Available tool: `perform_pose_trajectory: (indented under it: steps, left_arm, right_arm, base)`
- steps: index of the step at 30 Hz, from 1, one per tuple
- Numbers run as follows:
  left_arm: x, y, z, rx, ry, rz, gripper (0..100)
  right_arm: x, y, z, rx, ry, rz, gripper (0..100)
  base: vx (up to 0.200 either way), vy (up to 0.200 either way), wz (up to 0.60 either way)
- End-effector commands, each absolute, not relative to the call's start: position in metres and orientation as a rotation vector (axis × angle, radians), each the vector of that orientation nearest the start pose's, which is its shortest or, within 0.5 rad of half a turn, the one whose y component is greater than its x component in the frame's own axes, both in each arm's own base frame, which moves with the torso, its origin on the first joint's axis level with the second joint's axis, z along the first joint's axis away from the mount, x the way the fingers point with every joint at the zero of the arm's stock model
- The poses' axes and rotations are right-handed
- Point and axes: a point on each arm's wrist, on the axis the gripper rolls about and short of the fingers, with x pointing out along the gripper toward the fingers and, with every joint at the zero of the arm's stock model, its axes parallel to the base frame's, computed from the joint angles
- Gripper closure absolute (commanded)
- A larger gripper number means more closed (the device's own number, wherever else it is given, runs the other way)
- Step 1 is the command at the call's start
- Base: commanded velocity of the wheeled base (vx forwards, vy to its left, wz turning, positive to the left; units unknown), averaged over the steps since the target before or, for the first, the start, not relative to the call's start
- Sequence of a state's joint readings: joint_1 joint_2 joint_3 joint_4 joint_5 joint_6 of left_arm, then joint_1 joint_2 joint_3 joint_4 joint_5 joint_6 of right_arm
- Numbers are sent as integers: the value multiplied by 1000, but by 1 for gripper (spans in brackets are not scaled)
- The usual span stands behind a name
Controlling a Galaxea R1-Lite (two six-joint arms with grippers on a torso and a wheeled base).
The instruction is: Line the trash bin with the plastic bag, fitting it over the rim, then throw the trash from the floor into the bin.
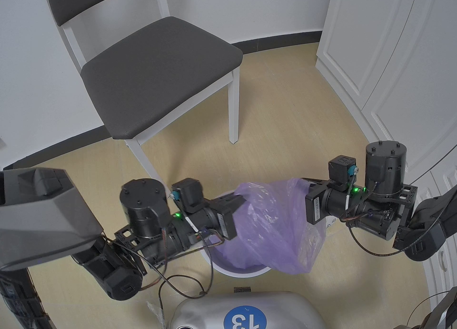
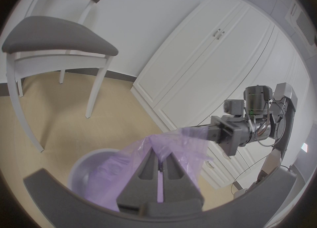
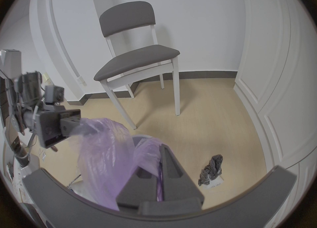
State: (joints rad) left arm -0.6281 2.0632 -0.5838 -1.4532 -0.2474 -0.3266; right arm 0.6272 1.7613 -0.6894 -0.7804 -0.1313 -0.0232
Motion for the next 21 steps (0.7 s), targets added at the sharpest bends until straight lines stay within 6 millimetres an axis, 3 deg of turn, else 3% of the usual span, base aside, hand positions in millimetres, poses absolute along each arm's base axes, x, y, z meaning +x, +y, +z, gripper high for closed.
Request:
perform_pose_trajectory:
  steps: [1,7,11,18,20,21]
  left_arm:
    - [301,-154,54,-319,223,-787,100]
    - [304,-136,51,-322,241,-758,100]
    - [296,-129,50,-321,269,-750,100]
    - [301,-120,48,-323,267,-732,100]
    - [307,-113,51,-323,244,-722,100]
    - [307,-113,51,-322,246,-724,100]
  right_arm:
    - [260,193,146,-130,258,499,100]
    - [274,194,144,-127,259,475,100]
    - [283,185,129,-143,310,437,100]
    - [303,166,117,-152,341,364,100]
    - [331,164,119,-135,310,325,100]
    - [335,165,117,-134,312,320,100]
  base:
    - [0,0,0]
    - [0,0,0]
    - [0,0,0]
    - [0,0,0]
    - [0,0,0]
    - [0,0,0]
